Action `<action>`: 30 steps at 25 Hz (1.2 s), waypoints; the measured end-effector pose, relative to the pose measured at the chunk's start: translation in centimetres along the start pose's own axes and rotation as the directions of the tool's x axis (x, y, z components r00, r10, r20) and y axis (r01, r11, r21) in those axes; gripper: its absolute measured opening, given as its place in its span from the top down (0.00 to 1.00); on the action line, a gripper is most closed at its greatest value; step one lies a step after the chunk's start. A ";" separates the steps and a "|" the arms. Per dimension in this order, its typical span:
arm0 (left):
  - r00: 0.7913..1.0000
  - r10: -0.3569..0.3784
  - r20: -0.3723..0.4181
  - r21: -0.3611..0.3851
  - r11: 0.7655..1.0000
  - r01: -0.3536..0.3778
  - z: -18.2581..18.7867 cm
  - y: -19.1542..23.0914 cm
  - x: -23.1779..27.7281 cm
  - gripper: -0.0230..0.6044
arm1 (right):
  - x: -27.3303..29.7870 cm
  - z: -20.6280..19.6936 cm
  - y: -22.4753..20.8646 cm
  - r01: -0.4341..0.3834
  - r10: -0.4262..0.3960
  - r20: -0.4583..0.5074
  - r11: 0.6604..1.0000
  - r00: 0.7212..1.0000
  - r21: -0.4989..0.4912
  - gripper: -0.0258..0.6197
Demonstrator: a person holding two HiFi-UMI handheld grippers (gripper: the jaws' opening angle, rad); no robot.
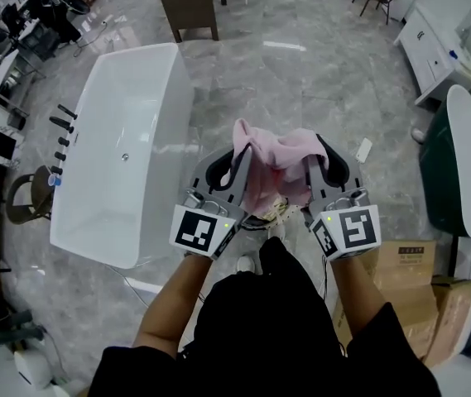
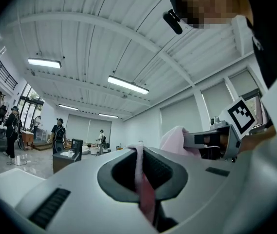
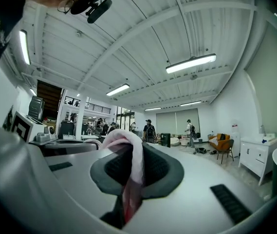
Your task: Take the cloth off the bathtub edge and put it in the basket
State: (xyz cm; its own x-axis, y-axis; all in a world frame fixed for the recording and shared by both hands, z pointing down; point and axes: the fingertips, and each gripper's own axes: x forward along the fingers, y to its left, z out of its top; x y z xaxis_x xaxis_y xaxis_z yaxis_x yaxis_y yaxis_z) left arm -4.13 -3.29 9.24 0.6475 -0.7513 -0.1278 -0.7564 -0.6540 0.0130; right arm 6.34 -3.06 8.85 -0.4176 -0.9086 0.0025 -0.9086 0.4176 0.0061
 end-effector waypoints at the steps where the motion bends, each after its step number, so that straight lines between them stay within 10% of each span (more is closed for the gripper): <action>1: 1.000 0.001 -0.011 -0.004 1.000 -0.001 -0.9 -0.3 0.4 0.93 | -0.2 -0.8 -0.5 -0.005 0.005 -0.015 1.000 1.000 0.009 0.89; 15: 0.961 0.056 -0.271 -0.045 0.996 -0.071 -13.2 1.6 4.3 0.93 | 2.4 -10.2 -4.1 -0.091 0.102 -0.198 0.994 0.975 0.064 0.89; 30: 0.950 0.133 -0.283 -0.111 0.979 -0.171 -17.5 2.1 5.7 0.93 | 3.9 -14.3 -6.1 -0.180 0.212 -0.246 0.973 0.946 0.145 0.89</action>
State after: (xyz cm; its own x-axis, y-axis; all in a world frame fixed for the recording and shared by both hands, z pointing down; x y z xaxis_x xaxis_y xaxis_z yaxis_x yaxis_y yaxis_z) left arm -0.40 -10.45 25.87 0.5405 -0.8257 0.1615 -0.8406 -0.5220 0.1447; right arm 10.37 -9.15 23.10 -0.5858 -0.7711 0.2494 -0.8097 0.5700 -0.1395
